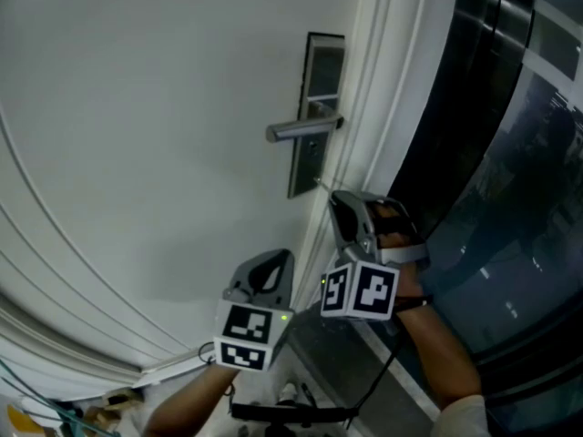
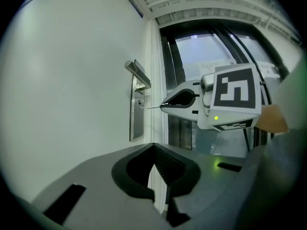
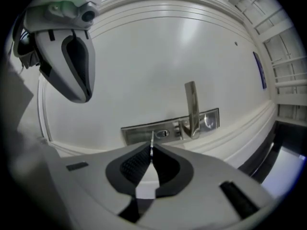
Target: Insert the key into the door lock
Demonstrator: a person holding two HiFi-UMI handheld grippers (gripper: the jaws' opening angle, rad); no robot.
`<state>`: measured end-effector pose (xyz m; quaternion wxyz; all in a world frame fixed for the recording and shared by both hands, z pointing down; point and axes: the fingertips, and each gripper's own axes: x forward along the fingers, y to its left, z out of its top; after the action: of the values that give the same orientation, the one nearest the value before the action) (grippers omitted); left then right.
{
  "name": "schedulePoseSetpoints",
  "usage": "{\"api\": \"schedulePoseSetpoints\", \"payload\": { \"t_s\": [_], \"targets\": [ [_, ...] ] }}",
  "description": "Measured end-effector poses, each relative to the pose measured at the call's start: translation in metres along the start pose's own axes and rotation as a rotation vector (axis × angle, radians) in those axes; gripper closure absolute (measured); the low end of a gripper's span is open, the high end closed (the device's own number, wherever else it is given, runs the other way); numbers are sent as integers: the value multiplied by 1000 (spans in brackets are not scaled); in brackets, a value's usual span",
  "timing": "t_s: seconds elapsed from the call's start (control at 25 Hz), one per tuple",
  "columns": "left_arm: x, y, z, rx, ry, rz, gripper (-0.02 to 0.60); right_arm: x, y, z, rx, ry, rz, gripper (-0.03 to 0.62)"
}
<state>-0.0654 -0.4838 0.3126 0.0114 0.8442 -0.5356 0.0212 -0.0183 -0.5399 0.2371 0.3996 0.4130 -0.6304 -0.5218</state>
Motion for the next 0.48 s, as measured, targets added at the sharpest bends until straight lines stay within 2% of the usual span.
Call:
{"api": "schedulePoseSetpoints", "payload": {
  "t_s": [0.2, 0.48],
  "targets": [
    [8, 7, 3, 1, -5, 19, 578, 18, -12, -8, -35, 14, -42, 569],
    [18, 13, 0, 0, 2, 35, 578, 40, -22, -13, -33, 12, -57, 569]
  ]
}}
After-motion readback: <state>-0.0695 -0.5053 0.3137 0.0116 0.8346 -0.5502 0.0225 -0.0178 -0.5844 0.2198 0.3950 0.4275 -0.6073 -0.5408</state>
